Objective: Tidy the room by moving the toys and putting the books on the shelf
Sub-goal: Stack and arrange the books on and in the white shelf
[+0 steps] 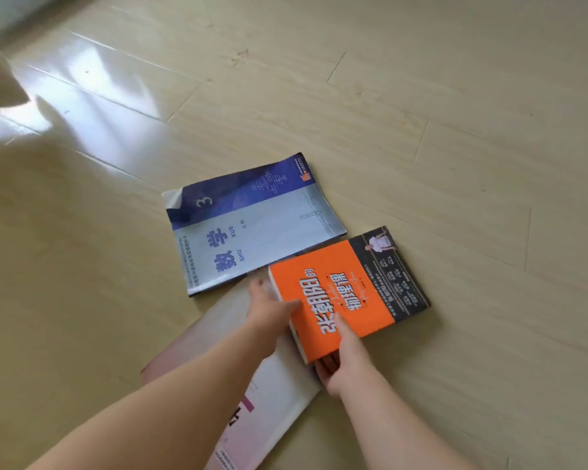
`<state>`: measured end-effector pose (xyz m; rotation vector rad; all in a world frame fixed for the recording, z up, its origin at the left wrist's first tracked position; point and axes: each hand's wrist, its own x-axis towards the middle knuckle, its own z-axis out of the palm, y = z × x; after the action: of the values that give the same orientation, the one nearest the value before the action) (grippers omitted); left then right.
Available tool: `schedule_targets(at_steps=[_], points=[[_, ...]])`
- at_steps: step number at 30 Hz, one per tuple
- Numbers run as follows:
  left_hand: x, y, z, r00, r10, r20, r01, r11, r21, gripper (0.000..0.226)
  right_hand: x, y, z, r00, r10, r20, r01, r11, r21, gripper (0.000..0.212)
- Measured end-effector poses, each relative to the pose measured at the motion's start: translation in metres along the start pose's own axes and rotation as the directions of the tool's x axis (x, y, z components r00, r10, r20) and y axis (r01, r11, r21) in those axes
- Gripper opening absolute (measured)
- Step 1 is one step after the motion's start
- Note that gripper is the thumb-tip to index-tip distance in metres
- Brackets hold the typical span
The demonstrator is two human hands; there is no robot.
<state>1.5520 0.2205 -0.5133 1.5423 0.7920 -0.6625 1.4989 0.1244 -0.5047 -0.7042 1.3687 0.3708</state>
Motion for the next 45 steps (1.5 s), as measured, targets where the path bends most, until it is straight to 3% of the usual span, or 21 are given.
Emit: schedule_targets(at_steps=[2, 4, 7, 8, 10, 12, 14, 17, 21, 23, 27, 30, 33, 34, 36, 39, 40, 42, 44, 45], points=[[-0.002, -0.003, 0.009, 0.995, -0.021, 0.094, 0.023, 1.0, -0.019, 0.06, 0.009, -0.004, -0.01, 0.996, -0.086, -0.028, 0.087, 0.996, 0.032, 0.038], [-0.004, -0.007, 0.019, 0.973, -0.044, 0.225, 0.028, 0.997, 0.076, 0.044, 0.014, -0.015, -0.022, 0.973, -0.187, -0.134, 0.197, 0.978, 0.071, 0.047], [-0.006, -0.012, 0.039, 0.929, 0.02, 0.369, -0.154, 0.928, 0.339, 0.033, 0.014, -0.039, -0.045, 0.905, -0.267, -0.332, 0.283, 0.959, -0.002, 0.055], [-0.009, -0.014, 0.045, 0.922, 0.082, 0.379, -0.284, 0.809, 0.515, 0.032, 0.015, -0.043, -0.055, 0.889, -0.257, -0.379, 0.267, 0.963, -0.027, 0.056], [-0.012, -0.025, 0.05, 0.883, 0.252, 0.395, -0.465, 0.367, 0.806, 0.041, 0.018, -0.039, -0.071, 0.875, -0.229, -0.426, 0.22, 0.973, -0.072, 0.053], [-0.018, -0.038, 0.045, 0.818, 0.333, 0.469, -0.505, 0.028, 0.862, 0.058, 0.022, -0.031, -0.084, 0.861, -0.218, -0.46, 0.178, 0.975, -0.129, 0.038], [-0.018, -0.047, 0.035, 0.818, 0.287, 0.499, -0.49, -0.11, 0.865, 0.079, 0.025, -0.026, -0.09, 0.792, -0.299, -0.532, 0.165, 0.944, -0.285, 0.029], [-0.015, -0.052, 0.021, 0.841, 0.198, 0.504, -0.466, -0.208, 0.86, 0.102, 0.019, -0.032, -0.085, 0.699, -0.532, -0.479, 0.189, 0.783, -0.593, 0.043], [-0.012, -0.051, 0.008, 0.836, 0.125, 0.535, -0.455, -0.388, 0.801, 0.119, 0.011, -0.035, -0.058, 0.712, -0.626, -0.318, 0.247, 0.647, -0.721, 0.047], [-0.015, -0.054, 0.009, 0.834, 0.118, 0.539, -0.458, -0.397, 0.796, 0.118, 0.006, -0.039, -0.046, 0.735, -0.636, -0.234, 0.261, 0.585, -0.768, 0.046], [-0.027, -0.058, 0.015, 0.826, 0.131, 0.548, -0.474, -0.364, 0.802, 0.094, 0.003, -0.058, -0.033, 0.739, -0.658, -0.146, 0.276, 0.492, -0.826, 0.037], [-0.023, -0.049, 0.001, 0.774, 0.185, 0.605, -0.521, -0.358, 0.775, 0.062, 0.007, -0.063, -0.018, 0.763, -0.626, -0.16, 0.298, 0.56, -0.773, 0.022], [-0.019, -0.022, -0.014, 0.75, 0.174, 0.639, -0.557, -0.356, 0.75, 0.041, 0.013, -0.052, -0.005, 0.781, -0.613, -0.116, 0.319, 0.553, -0.77, 0.028], [-0.021, -0.007, -0.019, 0.74, 0.151, 0.656, -0.59, -0.323, 0.74, 0.041, 0.013, -0.047, -0.003, 0.78, -0.618, -0.098, 0.33, 0.54, -0.774, 0.029], [-0.027, 0.026, -0.03, 0.744, 0.133, 0.654, -0.636, -0.156, 0.756, 0.039, 0.015, -0.039, -0.004, 0.772, -0.627, -0.107, 0.344, 0.553, -0.758, 0.028], [-0.036, 0.085, -0.06, 0.765, 0.28, 0.58, -0.623, 0.096, 0.776, 0.013, 0.015, -0.039, -0.003, 0.754, -0.636, -0.163, 0.358, 0.606, -0.71, 0.026], [-0.04, 0.103, -0.071, 0.764, 0.357, 0.537, -0.61, 0.131, 0.782, 0.01, 0.016, -0.039, -0.001, 0.763, -0.627, -0.155, 0.364, 0.617, -0.698, 0.025], [-0.052, 0.135, -0.09, 0.746, 0.503, 0.436, -0.593, 0.204, 0.779, 0.024, 0.016, -0.036, 0.002, 0.779, -0.615, -0.12, 0.373, 0.609, -0.699, 0.023], [-0.074, 0.161, -0.1, 0.682, 0.644, 0.348, -0.628, 0.271, 0.73, 0.028, 0.019, -0.033, 0.006, 0.775, -0.629, -0.058, 0.392, 0.551, -0.737, 0.017], [-0.082, 0.169, -0.101, 0.621, 0.722, 0.305, -0.642, 0.245, 0.727, 0.026, 0.021, -0.032, 0.006, 0.769, -0.638, -0.035, 0.405, 0.528, -0.746, 0.014]])
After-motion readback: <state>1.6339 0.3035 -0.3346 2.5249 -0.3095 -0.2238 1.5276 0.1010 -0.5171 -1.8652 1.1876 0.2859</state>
